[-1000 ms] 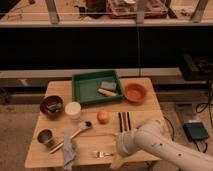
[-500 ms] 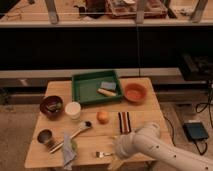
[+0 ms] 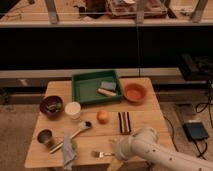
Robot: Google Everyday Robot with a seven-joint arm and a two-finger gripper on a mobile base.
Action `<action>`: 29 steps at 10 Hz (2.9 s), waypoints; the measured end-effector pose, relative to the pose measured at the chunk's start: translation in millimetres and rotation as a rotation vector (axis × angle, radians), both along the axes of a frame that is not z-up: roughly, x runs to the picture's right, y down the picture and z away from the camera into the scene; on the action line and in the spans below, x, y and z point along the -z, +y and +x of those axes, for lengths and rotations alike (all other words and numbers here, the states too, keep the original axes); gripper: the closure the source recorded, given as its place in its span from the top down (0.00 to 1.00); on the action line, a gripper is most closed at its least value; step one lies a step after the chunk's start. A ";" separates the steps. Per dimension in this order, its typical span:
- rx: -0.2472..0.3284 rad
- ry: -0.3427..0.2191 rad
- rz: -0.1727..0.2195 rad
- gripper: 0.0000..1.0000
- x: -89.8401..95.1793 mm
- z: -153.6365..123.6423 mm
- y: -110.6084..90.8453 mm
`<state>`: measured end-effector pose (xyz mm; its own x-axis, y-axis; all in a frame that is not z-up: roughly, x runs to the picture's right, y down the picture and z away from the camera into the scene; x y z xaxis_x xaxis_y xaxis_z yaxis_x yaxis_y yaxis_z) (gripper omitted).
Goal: Place fork in red bowl
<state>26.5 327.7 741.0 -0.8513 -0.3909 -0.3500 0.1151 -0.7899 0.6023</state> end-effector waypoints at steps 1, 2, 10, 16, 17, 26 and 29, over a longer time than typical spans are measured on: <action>-0.006 0.001 0.000 0.80 -1.7 0.5 0.8; -0.012 0.002 0.001 0.80 -1.8 1.4 0.0; -0.001 -0.007 0.010 0.51 1.1 6.7 -7.4; 0.008 -0.003 -0.011 0.51 -9.1 4.5 -2.2; 0.007 -0.002 -0.014 0.51 -10.9 3.8 -1.1; 0.016 0.004 -0.021 0.00 -14.1 3.7 3.4; 0.015 0.005 -0.021 0.00 -13.8 4.3 3.2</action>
